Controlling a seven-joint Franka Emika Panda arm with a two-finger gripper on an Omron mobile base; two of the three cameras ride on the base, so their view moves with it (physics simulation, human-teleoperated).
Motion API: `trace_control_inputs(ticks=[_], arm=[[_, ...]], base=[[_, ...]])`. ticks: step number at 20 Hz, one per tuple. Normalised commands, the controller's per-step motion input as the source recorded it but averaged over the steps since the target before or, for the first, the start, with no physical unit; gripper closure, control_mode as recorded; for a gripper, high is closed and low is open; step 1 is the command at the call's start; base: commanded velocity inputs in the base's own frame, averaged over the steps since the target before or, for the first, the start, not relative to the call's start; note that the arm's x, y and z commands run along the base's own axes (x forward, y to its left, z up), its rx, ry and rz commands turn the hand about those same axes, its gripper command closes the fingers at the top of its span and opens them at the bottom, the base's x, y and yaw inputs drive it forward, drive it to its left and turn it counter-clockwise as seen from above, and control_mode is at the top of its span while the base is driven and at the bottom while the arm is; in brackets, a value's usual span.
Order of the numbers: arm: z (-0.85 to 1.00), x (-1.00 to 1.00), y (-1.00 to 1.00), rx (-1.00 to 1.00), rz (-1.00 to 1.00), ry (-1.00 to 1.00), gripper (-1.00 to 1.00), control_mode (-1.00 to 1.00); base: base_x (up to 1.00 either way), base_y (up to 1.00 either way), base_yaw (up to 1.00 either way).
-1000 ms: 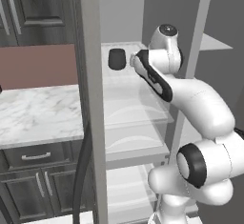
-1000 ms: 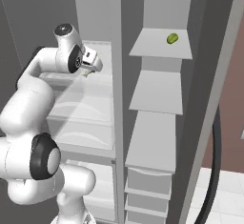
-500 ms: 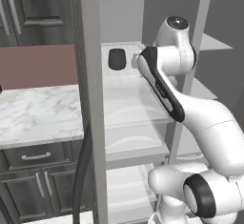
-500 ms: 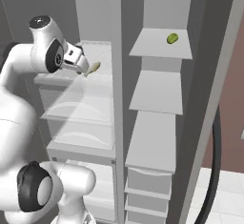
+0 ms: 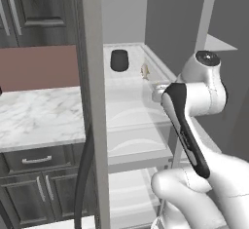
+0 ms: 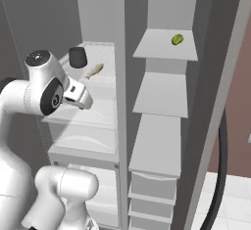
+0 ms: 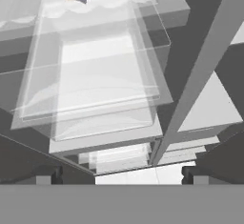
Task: Pick up the frozen fish from the freezer, place it on any shelf in the fridge, and close the fridge and freezer doors when done.
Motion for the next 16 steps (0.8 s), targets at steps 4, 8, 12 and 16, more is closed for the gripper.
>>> trace_control_inputs(ticks=[4, 8, 12, 16], arm=[[-0.24, -1.0, -1.0, 0.0, 0.0, 0.0, -1.0, -1.0], [0.0, -0.59, -0.62, -0.01, 0.01, 0.0, -1.0, -1.0], [0.0, 0.0, 0.0, -0.01, 0.0, 0.0, -1.0, -1.0], [-0.03, -0.4, 0.03, 0.0, 0.0, 0.02, -1.0, 1.0]], base=[[0.0, 0.0, 0.0], [0.0, 0.0, 0.0], [0.0, 0.0, 0.0], [-0.18, 0.01, 0.0]])
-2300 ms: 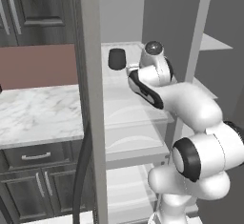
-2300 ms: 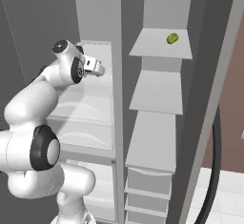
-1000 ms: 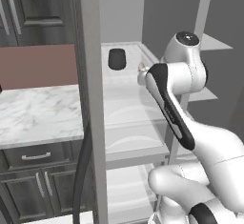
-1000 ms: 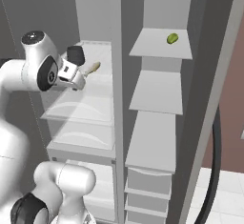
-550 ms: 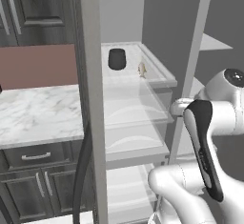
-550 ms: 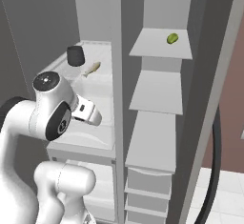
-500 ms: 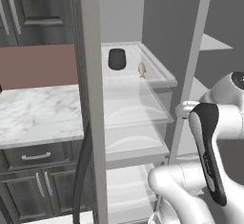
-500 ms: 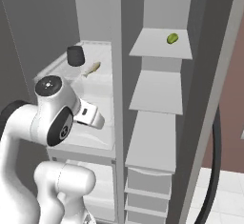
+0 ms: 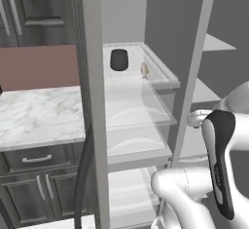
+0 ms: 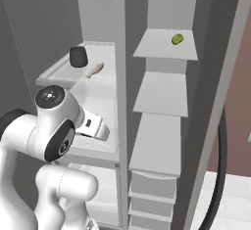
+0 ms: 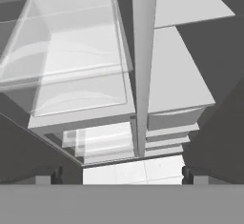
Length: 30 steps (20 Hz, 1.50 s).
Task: Pick up the frozen fish from the freezer, place it on any shelf in the fridge, and close the fridge and freezer doors when done.
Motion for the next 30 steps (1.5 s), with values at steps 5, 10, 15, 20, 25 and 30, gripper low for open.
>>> trace_control_inputs(ticks=[5, 10, 15, 20, 25, 30], arm=[[0.0, 0.0, 0.0, 0.0, 0.0, 0.0, -1.0, 1.0], [0.0, 0.0, 0.0, 0.0, 0.0, 0.0, -1.0, 1.0], [0.0, 0.0, 0.0, 0.0, 0.0, 0.0, -1.0, 1.0], [0.0, 0.0, 0.0, 0.0, 0.0, 0.0, -1.0, 1.0], [0.0, 0.0, 0.0, 0.0, 0.0, 0.0, -1.0, 1.0], [0.0, -0.17, 0.0, 0.0, 0.0, 0.0, -1.0, -1.0]], base=[[-0.68, 0.01, 0.0], [-0.55, 0.0, 0.0], [-0.5, 0.0, 0.0], [-0.51, 0.0, 0.0], [-0.58, 0.0, 0.0], [-0.31, 0.0, 0.0]])
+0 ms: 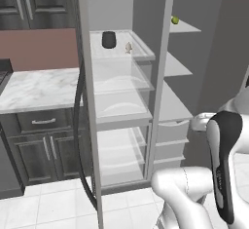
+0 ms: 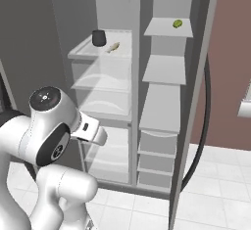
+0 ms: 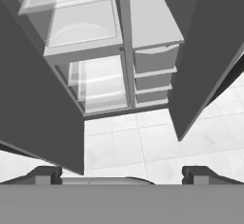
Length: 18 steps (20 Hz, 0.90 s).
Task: Pick up the frozen fish from the freezer, place it on any shelf in the fridge, and close the fridge and freezer doors when done.
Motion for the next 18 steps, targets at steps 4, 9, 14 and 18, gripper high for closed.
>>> trace_control_inputs(ticks=[4, 9, 14, 18], arm=[[0.0, -0.51, 0.0, 0.0, 0.0, 0.0, -1.0, -1.0], [0.0, -0.73, 0.33, 0.0, 0.03, -0.07, -1.0, -1.0], [0.0, -0.55, 0.99, -0.11, 0.07, -0.3, -1.0, -1.0], [0.0, 0.0, 1.0, -0.2, 0.0, -0.35, -1.0, -1.0]], base=[[0.0, 0.0, 0.0], [0.0, 0.0, 0.0], [0.0, 0.0, 0.0], [0.0, 0.0, 0.0]])
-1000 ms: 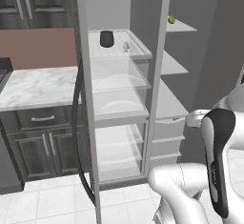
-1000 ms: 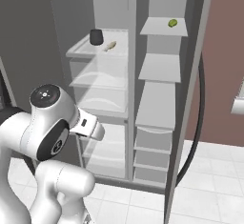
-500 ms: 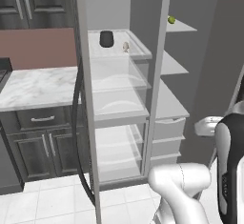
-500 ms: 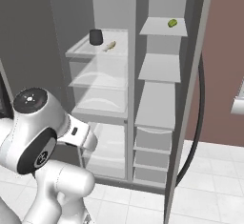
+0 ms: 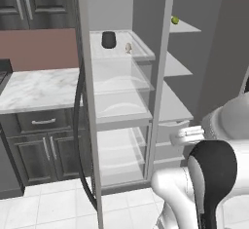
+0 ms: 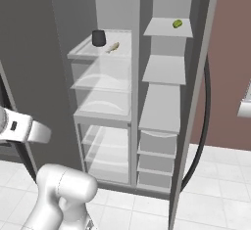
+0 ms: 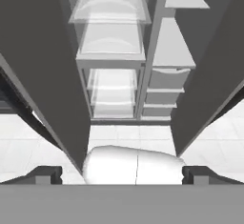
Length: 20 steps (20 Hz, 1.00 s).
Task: Pick up the frozen fish from the freezer, place it on any shelf in the fridge, and close the fridge and freezer doors when done.
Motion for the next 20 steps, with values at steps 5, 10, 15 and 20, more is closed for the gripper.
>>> trace_control_inputs(ticks=[5, 10, 15, 20], arm=[[0.0, 0.06, 1.0, -0.18, 0.0, -0.39, -1.0, -1.0], [-0.08, 0.29, 1.0, -0.08, 0.0, -0.35, -1.0, -1.0], [-0.36, 0.68, 1.0, -0.01, -0.04, -0.3, -1.0, -1.0], [-0.55, 0.97, 1.0, 0.04, -0.1, -0.23, -1.0, -1.0]], base=[[0.0, 0.0, 0.0], [0.0, 0.0, 0.0], [0.0, 0.0, 0.0], [0.0, 0.0, 0.0]])
